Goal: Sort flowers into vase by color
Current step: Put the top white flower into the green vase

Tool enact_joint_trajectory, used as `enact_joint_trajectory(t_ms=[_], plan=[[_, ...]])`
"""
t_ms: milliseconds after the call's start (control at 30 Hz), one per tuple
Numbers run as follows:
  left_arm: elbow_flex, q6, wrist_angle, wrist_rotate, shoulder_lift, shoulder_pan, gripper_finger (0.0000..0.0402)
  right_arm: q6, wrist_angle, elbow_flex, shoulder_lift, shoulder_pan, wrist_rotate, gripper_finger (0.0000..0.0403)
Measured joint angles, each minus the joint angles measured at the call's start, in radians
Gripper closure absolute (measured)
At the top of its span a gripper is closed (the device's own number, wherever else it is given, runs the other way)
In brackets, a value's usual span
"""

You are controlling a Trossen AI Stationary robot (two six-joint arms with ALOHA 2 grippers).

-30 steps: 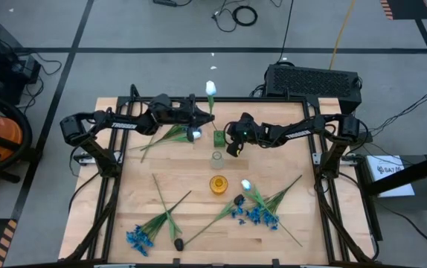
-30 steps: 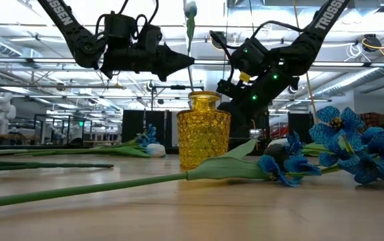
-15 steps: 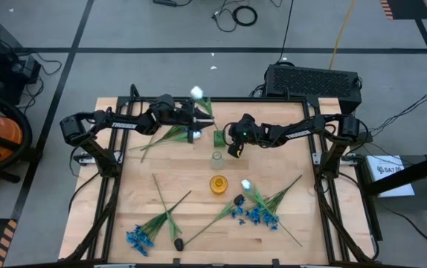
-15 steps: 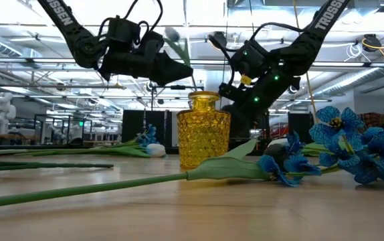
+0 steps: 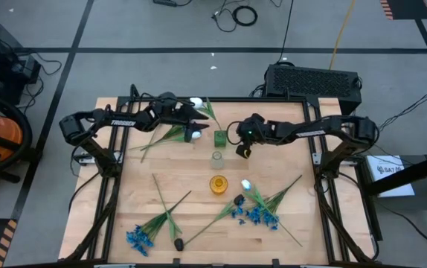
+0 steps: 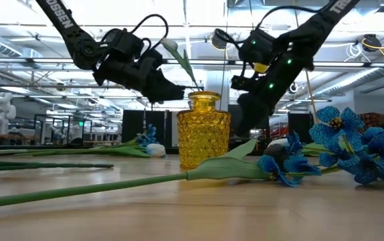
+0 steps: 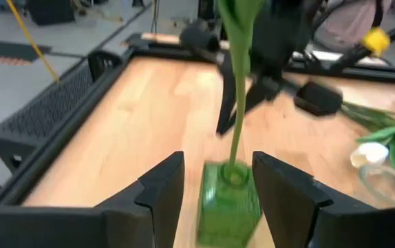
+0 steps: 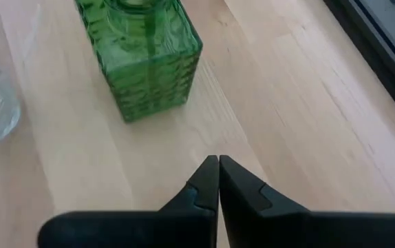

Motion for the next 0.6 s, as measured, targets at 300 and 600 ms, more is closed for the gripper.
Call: enact_joint_trajectory(t_ms=[300, 600], plan=[[0.000, 0.020, -0.080, -0.008, -0.025, 0.002, 0.0221, 0.003, -0.107, 0.000, -0.064, 0.000, 0.000, 0.0399], [0.000, 0.046, -0.178, -0.034, -0.081, 0.005, 0.0222, 0.019, -0.111, 0.000, -0.064, 0.000, -0.003, 0.0376]])
